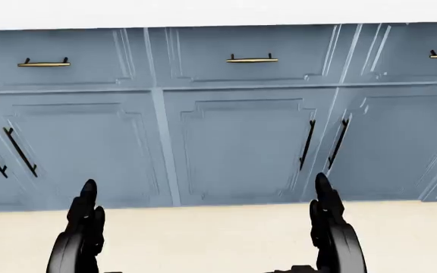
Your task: Press the button to open the lid of the electric kettle.
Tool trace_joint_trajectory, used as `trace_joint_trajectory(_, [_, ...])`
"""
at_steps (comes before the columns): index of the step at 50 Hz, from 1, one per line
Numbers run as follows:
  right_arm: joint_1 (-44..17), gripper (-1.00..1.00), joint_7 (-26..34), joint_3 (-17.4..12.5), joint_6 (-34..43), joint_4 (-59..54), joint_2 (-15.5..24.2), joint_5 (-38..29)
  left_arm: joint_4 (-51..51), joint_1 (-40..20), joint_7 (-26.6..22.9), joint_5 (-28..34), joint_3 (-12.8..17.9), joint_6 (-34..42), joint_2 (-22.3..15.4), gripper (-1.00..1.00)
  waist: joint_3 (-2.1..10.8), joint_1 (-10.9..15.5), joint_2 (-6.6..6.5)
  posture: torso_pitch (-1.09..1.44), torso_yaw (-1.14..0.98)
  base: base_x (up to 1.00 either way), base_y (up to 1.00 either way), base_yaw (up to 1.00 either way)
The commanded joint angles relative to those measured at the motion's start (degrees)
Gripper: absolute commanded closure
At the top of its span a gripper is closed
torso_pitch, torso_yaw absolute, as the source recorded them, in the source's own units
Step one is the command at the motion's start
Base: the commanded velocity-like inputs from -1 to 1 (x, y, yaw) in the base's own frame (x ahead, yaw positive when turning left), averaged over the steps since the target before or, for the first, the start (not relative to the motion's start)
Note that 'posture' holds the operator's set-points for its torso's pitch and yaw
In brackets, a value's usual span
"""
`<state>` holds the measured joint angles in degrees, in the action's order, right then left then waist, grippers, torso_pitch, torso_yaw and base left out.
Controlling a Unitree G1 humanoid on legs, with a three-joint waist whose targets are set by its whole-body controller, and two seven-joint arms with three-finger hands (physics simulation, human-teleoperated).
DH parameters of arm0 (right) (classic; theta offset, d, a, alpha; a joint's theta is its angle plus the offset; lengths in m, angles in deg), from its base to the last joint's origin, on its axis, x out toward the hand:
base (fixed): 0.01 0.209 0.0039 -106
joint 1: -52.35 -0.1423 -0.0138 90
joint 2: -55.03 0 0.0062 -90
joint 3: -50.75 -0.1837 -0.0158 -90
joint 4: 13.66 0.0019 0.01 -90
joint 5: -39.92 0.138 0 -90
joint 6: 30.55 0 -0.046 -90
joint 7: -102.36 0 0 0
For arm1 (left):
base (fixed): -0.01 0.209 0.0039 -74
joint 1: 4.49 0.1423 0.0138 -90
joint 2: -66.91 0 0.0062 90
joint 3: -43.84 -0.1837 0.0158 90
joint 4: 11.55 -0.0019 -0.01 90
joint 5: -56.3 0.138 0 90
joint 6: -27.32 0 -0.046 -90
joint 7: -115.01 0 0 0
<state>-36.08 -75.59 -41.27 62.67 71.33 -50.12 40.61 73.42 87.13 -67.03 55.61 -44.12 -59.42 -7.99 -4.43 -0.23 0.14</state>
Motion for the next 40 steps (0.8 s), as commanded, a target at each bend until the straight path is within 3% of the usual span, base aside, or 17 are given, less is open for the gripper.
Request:
trace_joint_trajectory(1, [-1.38,-1.00,1.07,0.44,0.27,9.49,0.35,0.84,11.98,-1.01,-1.64,-3.58,-0.05,1.98,0.28,-1.00,0.05,-0.12,0.45,0.00,0.00,0.00,0.00,0.00])
trace_joint_trajectory(3, [-2.06,-1.00,0.88,-0.53,2.51,12.39,0.31,2.08,15.31,-1.34,-0.70,-3.00,0.54,4.54,-0.29,-1.00,3.78,0.46,0.06,0.00,0.00,0.00,0.00,0.00])
trace_joint_trajectory(4, [-2.35,-1.00,0.85,-0.93,3.79,13.80,0.43,2.66,16.97,-1.73,-0.51,-2.81,0.95,7.14,-0.75,-1.00,2.08,0.42,0.14,0.00,0.00,0.00,0.00,0.00])
trace_joint_trajectory(5, [-2.52,-1.00,0.70,-1.14,4.23,14.52,0.48,2.84,17.48,-1.89,-0.55,-2.58,1.27,7.99,-0.98,-1.00,1.38,0.32,0.45,0.00,0.00,0.00,0.00,0.00])
trace_joint_trajectory(7, [-3.19,-1.00,0.66,-1.72,5.07,15.37,0.81,3.29,18.40,-2.69,-0.35,-3.17,2.55,9.80,-1.19,-1.00,3.88,0.45,0.44,0.00,0.00,0.00,0.00,0.00])
trace_joint_trajectory(10, [-4.54,-1.00,0.15,-3.16,6.57,16.84,1.29,4.44,21.34,-4.57,1.67,-3.53,4.88,13.29,-2.09,-1.00,4.51,0.48,0.27,0.00,0.00,0.00,0.00,0.00])
trace_joint_trajectory(13, [-6.96,-1.00,-0.41,-5.68,10.78,20.40,2.84,6.60,27.54,-7.98,3.70,-9.04,9.88,19.32,-3.24,-1.00,4.96,0.44,0.10,0.00,0.00,0.00,0.00,0.00])
trace_joint_trajectory(16, [-10.27,-1.00,-1.26,-8.97,15.36,24.20,5.18,9.06,26.25,-10.64,6.84,-8.97,13.09,18.24,-6.63,-1.00,4.92,0.45,0.07,0.00,0.00,0.00,0.00,0.00])
trace_joint_trajectory(20, [-13.70,-1.00,-1.62,-12.88,19.85,27.81,8.80,11.87,26.47,-10.90,5.54,-6.92,14.22,17.39,-9.60,-1.00,4.86,0.51,-0.08,0.00,0.00,0.00,0.00,0.00])
trace_joint_trajectory(26, [-15.57,-1.00,-1.29,-14.32,21.81,31.17,11.59,11.63,30.57,-13.63,4.82,-9.47,18.51,22.68,-12.33,-1.00,4.84,0.42,0.07,0.00,0.00,0.00,0.00,0.00])
trace_joint_trajectory(36, [-18.33,-1.00,-1.42,-17.15,25.38,33.12,14.26,13.28,33.05,-14.62,4.86,-11.80,21.25,26.01,-14.94,-1.00,4.02,0.39,-0.12,0.00,0.00,0.00,0.00,0.00])
trace_joint_trajectory(40, [-20.55,-1.00,-2.52,-19.52,28.82,34.94,16.61,16.01,35.46,-16.08,5.32,-13.48,24.24,29.17,-17.50,-1.00,3.94,0.33,-0.12,0.00,0.00,0.00,0.00,0.00])
